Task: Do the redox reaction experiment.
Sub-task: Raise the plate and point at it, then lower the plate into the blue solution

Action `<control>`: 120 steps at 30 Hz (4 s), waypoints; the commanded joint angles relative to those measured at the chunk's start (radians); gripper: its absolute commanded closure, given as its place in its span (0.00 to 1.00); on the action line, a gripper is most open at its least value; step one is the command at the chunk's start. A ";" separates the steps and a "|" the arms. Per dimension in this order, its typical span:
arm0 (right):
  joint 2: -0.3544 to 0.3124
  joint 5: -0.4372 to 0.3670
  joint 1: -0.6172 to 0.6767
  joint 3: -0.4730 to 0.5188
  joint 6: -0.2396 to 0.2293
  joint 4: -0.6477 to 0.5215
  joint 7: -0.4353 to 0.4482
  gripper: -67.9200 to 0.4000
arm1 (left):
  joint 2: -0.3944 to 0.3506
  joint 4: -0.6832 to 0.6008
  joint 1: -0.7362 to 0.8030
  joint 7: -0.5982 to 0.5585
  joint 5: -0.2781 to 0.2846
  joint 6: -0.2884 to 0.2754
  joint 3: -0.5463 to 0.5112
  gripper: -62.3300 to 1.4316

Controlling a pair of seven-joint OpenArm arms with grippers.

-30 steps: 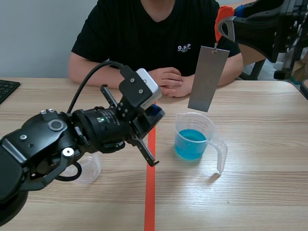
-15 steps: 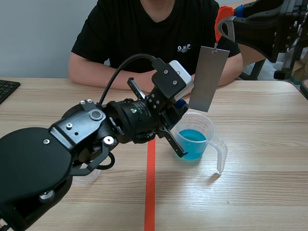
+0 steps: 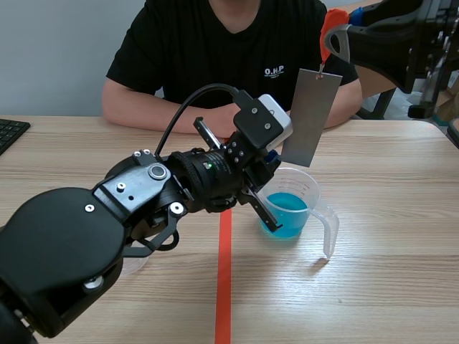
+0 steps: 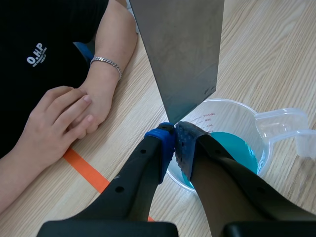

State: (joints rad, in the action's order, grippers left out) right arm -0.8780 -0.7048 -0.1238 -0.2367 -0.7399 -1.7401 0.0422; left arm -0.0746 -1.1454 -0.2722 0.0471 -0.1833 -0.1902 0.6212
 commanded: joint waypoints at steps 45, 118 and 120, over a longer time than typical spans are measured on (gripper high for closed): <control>-0.011 -0.015 -0.023 0.013 -0.006 -0.015 0.008 0.97 | -0.051 0.006 -0.005 -0.087 -0.003 0.000 -0.005 0.90; 0.148 0.138 -0.004 -0.044 -0.006 0.114 0.013 0.97 | -0.289 -0.621 1.450 -0.125 0.531 0.098 -0.853 0.90; 0.158 0.152 -0.004 -0.052 -0.006 0.117 0.012 0.97 | -0.289 -0.621 1.450 -0.125 0.531 0.098 -0.853 0.90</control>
State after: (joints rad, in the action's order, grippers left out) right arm -0.7193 -0.5465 -0.1158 -0.2867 -0.7395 -1.6184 0.0402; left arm -0.3634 -1.7573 1.1748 -0.0677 0.3424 -0.0967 -0.2352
